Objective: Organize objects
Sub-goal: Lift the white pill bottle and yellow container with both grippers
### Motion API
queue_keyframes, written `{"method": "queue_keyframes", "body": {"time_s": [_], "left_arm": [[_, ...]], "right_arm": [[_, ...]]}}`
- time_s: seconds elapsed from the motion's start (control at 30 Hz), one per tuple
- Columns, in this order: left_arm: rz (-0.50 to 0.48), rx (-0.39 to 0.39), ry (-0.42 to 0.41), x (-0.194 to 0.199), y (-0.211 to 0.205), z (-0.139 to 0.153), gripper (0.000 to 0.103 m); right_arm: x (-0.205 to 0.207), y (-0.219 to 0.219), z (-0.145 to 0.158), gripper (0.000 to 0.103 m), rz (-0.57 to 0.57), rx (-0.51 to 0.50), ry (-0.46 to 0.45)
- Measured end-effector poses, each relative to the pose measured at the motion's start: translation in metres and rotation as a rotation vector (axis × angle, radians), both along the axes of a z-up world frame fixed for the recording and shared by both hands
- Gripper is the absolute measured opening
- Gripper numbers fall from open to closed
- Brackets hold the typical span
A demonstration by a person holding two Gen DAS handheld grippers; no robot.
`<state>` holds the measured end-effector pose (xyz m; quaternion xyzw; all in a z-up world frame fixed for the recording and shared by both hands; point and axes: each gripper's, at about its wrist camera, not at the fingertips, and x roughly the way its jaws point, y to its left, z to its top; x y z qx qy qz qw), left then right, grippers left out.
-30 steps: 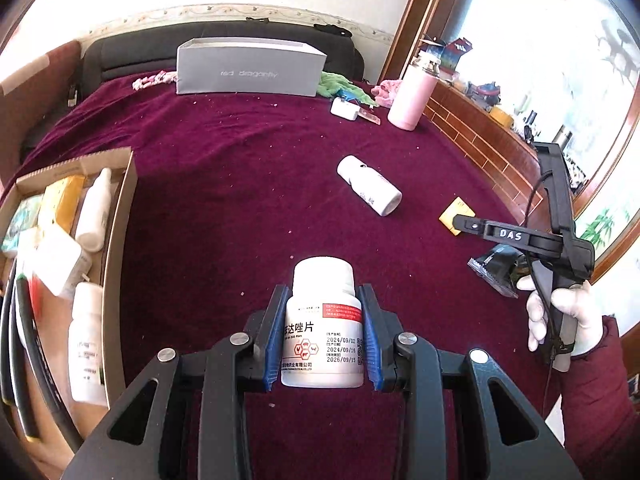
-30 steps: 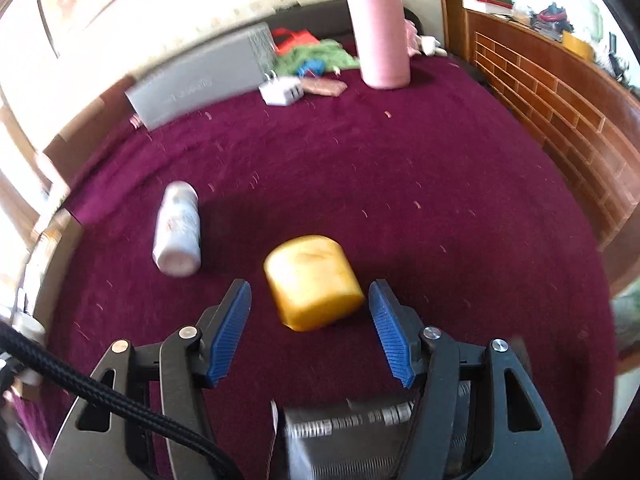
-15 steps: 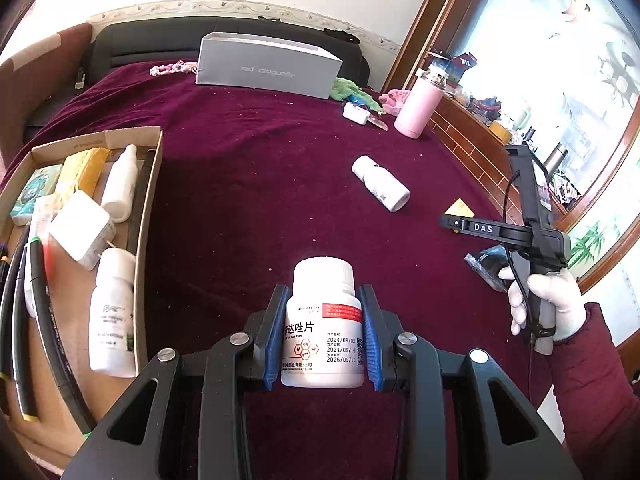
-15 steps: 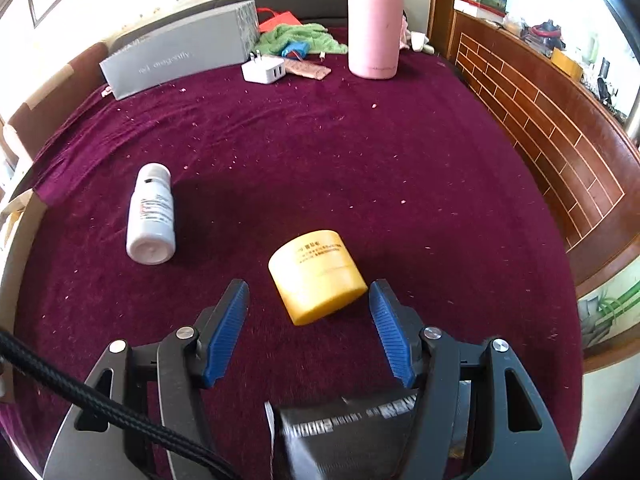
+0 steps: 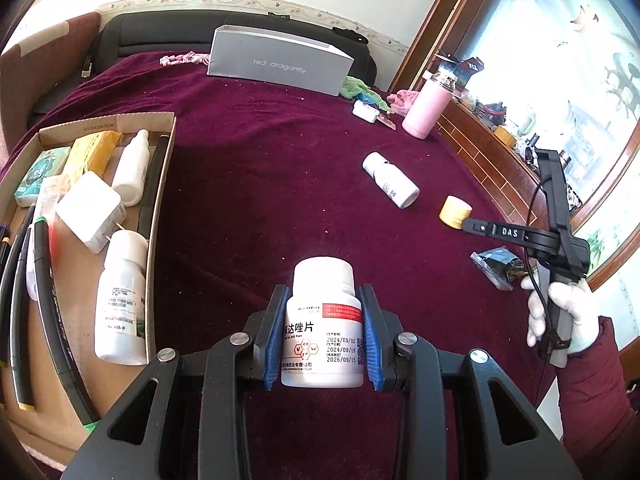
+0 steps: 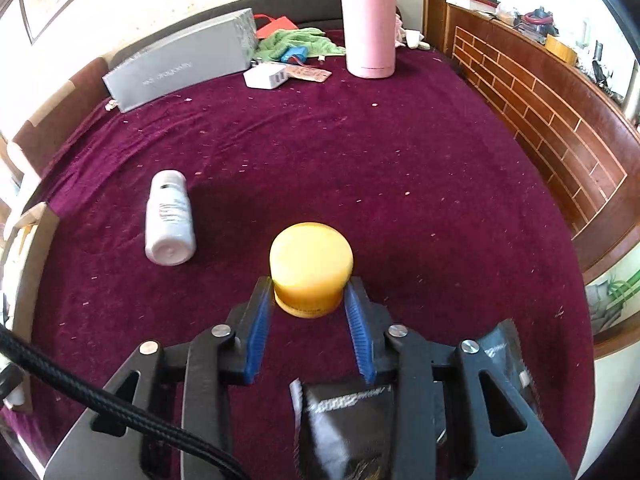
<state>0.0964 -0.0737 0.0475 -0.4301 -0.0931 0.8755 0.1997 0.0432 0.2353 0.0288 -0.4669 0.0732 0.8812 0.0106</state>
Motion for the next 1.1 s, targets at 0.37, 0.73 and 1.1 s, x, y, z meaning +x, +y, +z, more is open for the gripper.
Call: {"method": "queue_keyframes", "body": {"time_s": [0.37, 0.73, 1.1], "left_arm": [[-0.011, 0.009, -0.008, 0.008, -0.001, -0.001, 0.029], [0.002, -0.003, -0.011, 0.010, -0.003, -0.002, 0.029], [0.042, 0.010, -0.002, 0.014, -0.023, 0.000, 0.029]], "right_arm": [[0.007, -0.011, 0.001, 0.065, 0.000, 0.064, 0.039], [-0.018, -0.022, -0.011, 0.038, -0.040, 0.126, 0.026], [0.005, -0.040, 0.016, 0.038, 0.006, 0.087, 0.067]]}}
